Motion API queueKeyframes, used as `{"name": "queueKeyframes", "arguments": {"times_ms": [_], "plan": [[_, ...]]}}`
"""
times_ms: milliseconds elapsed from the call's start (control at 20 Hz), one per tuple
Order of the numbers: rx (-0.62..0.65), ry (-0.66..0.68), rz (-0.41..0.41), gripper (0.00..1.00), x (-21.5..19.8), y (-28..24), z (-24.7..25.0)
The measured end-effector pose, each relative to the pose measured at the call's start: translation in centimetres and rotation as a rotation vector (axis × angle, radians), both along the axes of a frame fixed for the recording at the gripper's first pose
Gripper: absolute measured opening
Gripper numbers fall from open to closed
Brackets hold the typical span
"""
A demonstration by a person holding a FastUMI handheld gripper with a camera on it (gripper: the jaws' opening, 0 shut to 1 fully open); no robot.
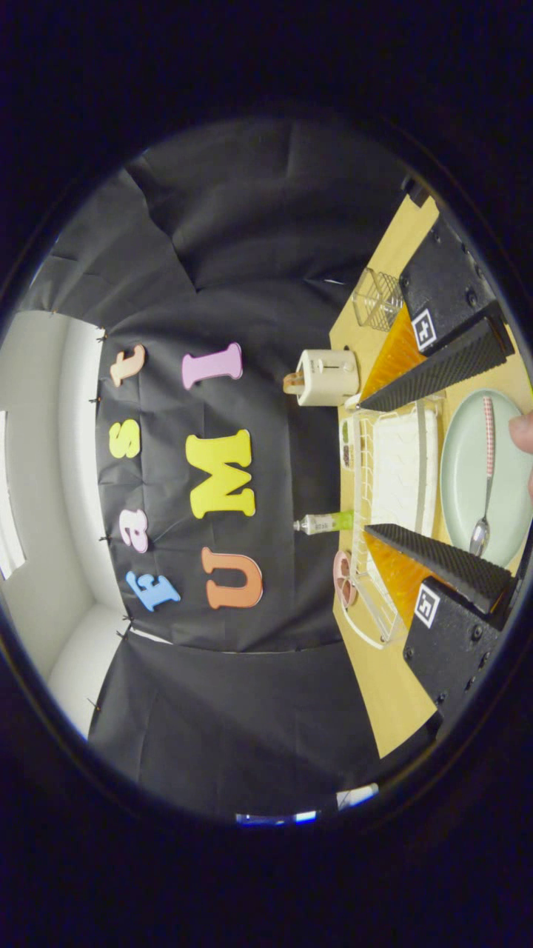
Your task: Take the plate from the dish rack, then take the spoon from the basket and place it into the plate.
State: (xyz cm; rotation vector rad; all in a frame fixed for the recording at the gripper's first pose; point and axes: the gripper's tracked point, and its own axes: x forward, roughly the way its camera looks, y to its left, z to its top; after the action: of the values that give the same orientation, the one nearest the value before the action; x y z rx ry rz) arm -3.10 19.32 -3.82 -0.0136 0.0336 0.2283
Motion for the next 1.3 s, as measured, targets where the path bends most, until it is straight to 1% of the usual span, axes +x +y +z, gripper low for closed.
{"name": "queueKeyframes", "arguments": {"times_ms": [200, 300, 450, 650, 850, 950, 1300], "plan": [[-0.027, -0.015, -0.018, 0.99, -0.9, -1.2, 0.4], [-0.035, -0.007, -0.014, 0.99, -1.1, -1.4, 0.2], [-0.014, 0.007, 0.025, 0.99, -1.6, -1.2, 0.0], [-0.036, -0.010, -0.005, 0.99, -1.7, -2.2, 0.0], [-0.039, -0.039, 0.025, 0.99, -1.9, -1.7, 0.3], [-0.033, -0.056, 0.018, 0.99, -1.7, -2.2, 0.7], [-0.023, -0.049, 0.020, 0.99, -1.7, -2.1, 0.6]]}}
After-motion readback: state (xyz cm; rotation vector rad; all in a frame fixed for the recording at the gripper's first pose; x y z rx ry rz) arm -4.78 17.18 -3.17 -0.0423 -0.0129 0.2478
